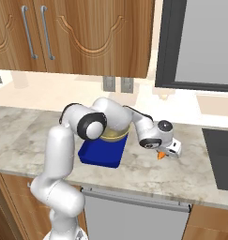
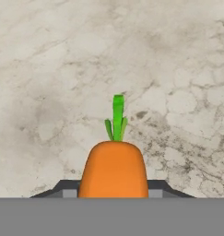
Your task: Place the two vegetables and bowl onto the tray for setting up a vegetable dip station.
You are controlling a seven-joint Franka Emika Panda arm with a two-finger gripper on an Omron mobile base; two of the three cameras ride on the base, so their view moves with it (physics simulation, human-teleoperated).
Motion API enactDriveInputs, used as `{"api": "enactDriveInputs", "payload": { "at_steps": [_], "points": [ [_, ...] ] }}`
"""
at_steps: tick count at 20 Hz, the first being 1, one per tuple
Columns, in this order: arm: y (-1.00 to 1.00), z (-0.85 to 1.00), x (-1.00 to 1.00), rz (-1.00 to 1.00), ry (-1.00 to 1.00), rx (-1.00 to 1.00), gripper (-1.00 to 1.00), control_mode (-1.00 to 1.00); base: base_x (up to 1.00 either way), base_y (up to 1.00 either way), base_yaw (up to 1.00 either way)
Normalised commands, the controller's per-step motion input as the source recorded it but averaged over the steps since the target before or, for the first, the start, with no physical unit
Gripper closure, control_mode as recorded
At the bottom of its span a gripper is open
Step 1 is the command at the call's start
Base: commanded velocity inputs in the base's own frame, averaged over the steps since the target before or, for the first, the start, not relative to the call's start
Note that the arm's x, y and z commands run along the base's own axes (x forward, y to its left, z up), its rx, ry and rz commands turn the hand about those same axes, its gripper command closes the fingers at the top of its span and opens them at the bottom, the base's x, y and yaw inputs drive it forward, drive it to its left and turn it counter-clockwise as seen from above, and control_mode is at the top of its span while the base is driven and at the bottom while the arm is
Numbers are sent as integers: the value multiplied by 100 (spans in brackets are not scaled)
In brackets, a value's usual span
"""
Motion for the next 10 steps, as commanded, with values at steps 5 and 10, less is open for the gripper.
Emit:
{"api": "enactDriveInputs", "payload": {
  "at_steps": [5,10],
  "points": [
    [8,4,-16,-3,0,1,100,-100,0,0,0],
    [41,41,-64,-15,-8,6,100,-100,0,0,0]
  ]
}}
